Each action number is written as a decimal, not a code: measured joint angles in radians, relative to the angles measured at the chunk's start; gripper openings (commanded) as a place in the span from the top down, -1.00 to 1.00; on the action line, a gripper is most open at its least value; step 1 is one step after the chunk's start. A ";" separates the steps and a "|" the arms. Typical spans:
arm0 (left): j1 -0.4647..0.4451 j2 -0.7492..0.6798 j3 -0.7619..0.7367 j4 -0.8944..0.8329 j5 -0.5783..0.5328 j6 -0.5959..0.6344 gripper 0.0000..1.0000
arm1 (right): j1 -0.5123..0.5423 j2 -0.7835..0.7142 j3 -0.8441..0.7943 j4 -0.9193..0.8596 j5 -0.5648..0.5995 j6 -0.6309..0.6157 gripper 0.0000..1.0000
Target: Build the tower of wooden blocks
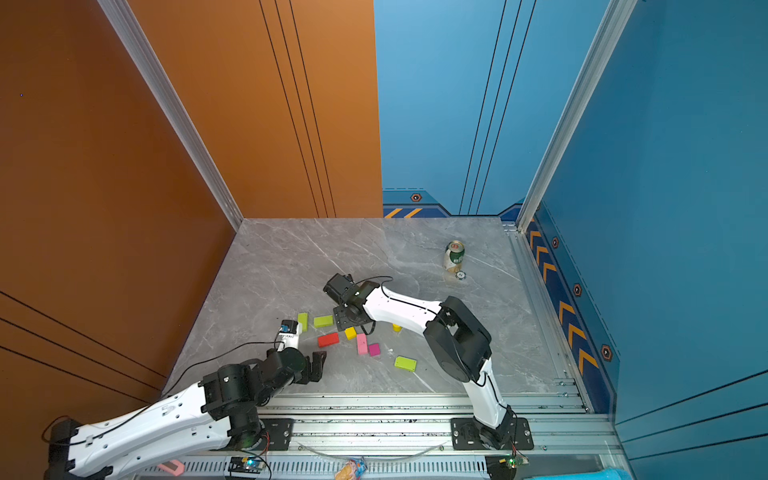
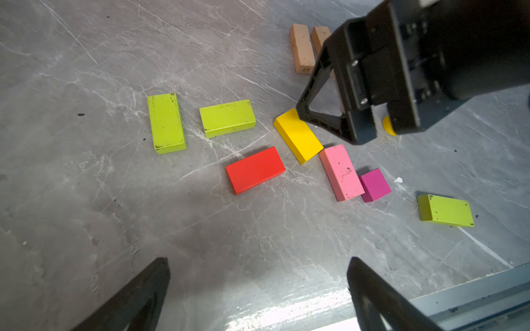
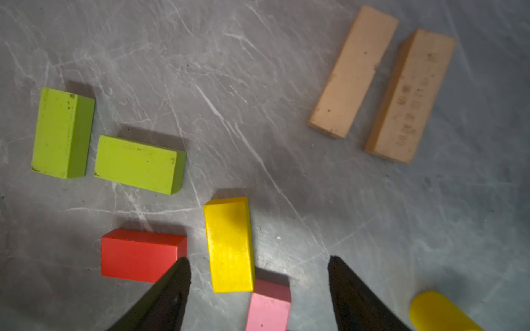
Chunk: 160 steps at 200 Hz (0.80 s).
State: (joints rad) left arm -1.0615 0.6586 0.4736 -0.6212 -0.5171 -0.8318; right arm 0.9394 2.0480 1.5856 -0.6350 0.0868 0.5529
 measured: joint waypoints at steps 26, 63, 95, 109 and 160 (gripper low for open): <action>0.000 0.000 0.000 0.000 -0.007 0.000 -0.96 | 0.005 0.029 0.031 -0.004 -0.013 -0.008 -0.56; 0.000 0.000 0.000 0.000 -0.007 0.005 -0.96 | 0.005 0.071 0.061 -0.003 -0.021 -0.007 -0.56; 0.000 0.000 0.000 0.000 -0.007 0.016 -0.96 | 0.005 0.093 0.066 -0.008 -0.032 -0.008 -0.56; 0.001 0.000 0.000 0.000 -0.007 0.020 -0.96 | 0.005 0.102 0.073 -0.011 -0.032 -0.007 -0.56; 0.009 -0.004 0.000 0.002 -0.007 0.027 -0.96 | -0.003 0.115 0.084 -0.012 -0.031 -0.007 -0.56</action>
State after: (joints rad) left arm -1.0527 0.6544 0.4736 -0.6193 -0.5240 -0.8043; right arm 0.9363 2.1628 1.6691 -0.6468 0.0559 0.5457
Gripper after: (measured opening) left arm 0.979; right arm 0.778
